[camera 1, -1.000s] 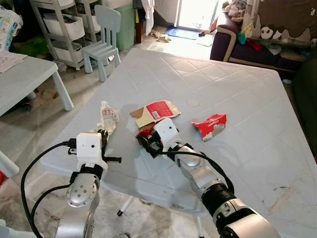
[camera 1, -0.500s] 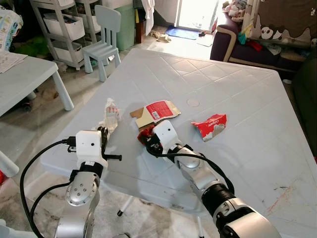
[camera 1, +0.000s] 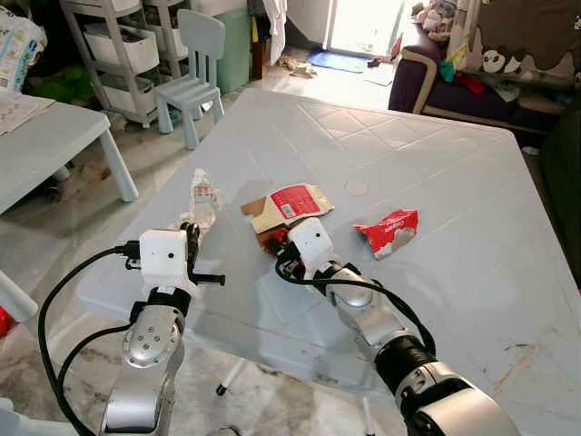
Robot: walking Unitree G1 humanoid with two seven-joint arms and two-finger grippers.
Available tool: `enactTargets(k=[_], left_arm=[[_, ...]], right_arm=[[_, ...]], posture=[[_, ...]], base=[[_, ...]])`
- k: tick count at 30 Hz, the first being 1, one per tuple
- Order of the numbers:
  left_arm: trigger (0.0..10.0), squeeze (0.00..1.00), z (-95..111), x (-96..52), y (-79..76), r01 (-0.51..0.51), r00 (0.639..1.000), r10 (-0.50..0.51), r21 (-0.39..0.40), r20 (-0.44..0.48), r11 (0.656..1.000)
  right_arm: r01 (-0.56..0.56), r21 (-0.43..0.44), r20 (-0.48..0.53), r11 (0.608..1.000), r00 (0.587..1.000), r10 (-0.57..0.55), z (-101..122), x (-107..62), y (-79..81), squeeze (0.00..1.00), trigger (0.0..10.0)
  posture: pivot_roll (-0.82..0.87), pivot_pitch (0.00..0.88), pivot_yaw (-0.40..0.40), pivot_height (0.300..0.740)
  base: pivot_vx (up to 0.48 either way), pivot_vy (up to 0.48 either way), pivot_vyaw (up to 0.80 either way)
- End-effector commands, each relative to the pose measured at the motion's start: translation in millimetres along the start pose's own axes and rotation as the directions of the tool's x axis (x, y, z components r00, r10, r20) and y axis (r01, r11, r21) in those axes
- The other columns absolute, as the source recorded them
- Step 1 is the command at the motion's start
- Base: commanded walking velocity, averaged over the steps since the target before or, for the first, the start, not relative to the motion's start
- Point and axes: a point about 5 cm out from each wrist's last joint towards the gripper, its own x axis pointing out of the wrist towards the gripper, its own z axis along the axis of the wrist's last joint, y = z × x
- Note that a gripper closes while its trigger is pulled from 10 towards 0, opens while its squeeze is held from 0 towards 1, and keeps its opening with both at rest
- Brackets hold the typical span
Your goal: Picking trash to rubbish bin
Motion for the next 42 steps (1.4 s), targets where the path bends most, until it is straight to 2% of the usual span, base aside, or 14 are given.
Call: enactTargets(k=[1, 15, 20, 26, 28, 32, 36, 39, 40, 42], left_arm=[[0.0, 0.0, 0.2, 2.8, -0.1, 0.001, 1.0, -0.001, -0.002, 0.001, 1.0], [0.0, 0.0, 7.6, 12.1, 4.8, -0.012, 0.999, 0.013, -0.011, 0.035, 1.0], [0.0, 0.0, 8.8, 13.0, 4.6, -0.011, 0.999, 0.011, -0.01, 0.041, 1.0], [0.2, 0.0, 11.0, 16.7, 3.5, -0.018, 0.999, 0.018, -0.011, 0.05, 1.0], [0.3, 0.0, 14.5, 20.2, 2.9, -0.017, 0.998, 0.017, -0.007, 0.062, 1.0], [0.2, 0.0, 16.9, 22.9, 4.1, -0.019, 0.997, 0.019, 0.0, 0.072, 1.0], [0.0, 0.0, 17.7, 26.3, 7.1, -0.038, 0.996, 0.036, 0.018, 0.077, 0.999], [1.0, 0.0, 17.5, 27.7, 8.4, -0.06, 0.996, 0.057, 0.031, 0.074, 0.998], [0.9, 0.0, 17.4, 28.1, 8.8, -0.065, 0.995, 0.063, 0.034, 0.073, 0.997], [2.1, 0.0, 16.7, 28.8, 9.3, -0.074, 0.995, 0.072, 0.037, 0.069, 0.997]], right_arm=[[0.022, 0.023, -0.02, 0.999, 1.0, -0.022, -6.6, -4.0, -5.2, 0.0, 0.0], [0.086, 0.075, 0.007, 0.993, 0.996, -0.087, -9.3, -12.2, -14.8, 0.0, 0.0], [0.113, 0.094, 0.066, 0.989, 0.991, -0.119, 0.8, -14.1, -20.6, 0.0, 0.0], [0.178, 0.13, 0.148, 0.975, 0.969, -0.197, 18.1, -20.1, -34.8, 0.0, 0.0], [0.217, 0.153, 0.194, 0.964, 0.95, -0.245, 29.6, -24.0, -43.3, 0.0, 0.0], [0.241, 0.161, 0.233, 0.957, 0.933, -0.274, 40.9, -26.8, -48.7, 0.0, 0.0], [0.275, 0.18, 0.304, 0.944, 0.897, -0.32, 63.3, -30.7, -57.3, 0.0, 0.0], [0.282, 0.191, 0.341, 0.94, 0.879, -0.333, 74.5, -33.1, -60.4, 0.0, 0.0], [0.283, 0.192, 0.346, 0.94, 0.877, -0.335, 76.7, -34.0, -60.9, 0.0, 0.0], [0.283, 0.192, 0.345, 0.94, 0.877, -0.334, 78.1, -35.6, -60.9, 0.0, 0.0]], posture=[[0.09, 0.017, -0.058, 0.74], [0.08, 0.01, -0.038, 0.74], [0.08, 0.012, -0.033, 0.74], [0.07, 0.005, -0.024, 0.74], [0.07, 0.0, -0.018, 0.74], [0.07, 0.0, -0.015, 0.74], [0.07, 0.0, -0.012, 0.74], [0.07, 0.0, -0.012, 0.74], [0.07, 0.0, -0.011, 0.74], [0.07, 0.0, -0.012, 0.74]], base=[[0.0, 0.0, 0.0], [0.0, 0.0, 0.0], [0.0, 0.0, 0.0], [0.0, 0.0, 0.0], [0.0, 0.0, 0.0], [0.0, 0.0, 0.0], [0.0, 0.0, 0.0], [0.0, 0.0, 0.0], [0.0, 0.0, 0.0], [0.0, 0.0, 0.0]])
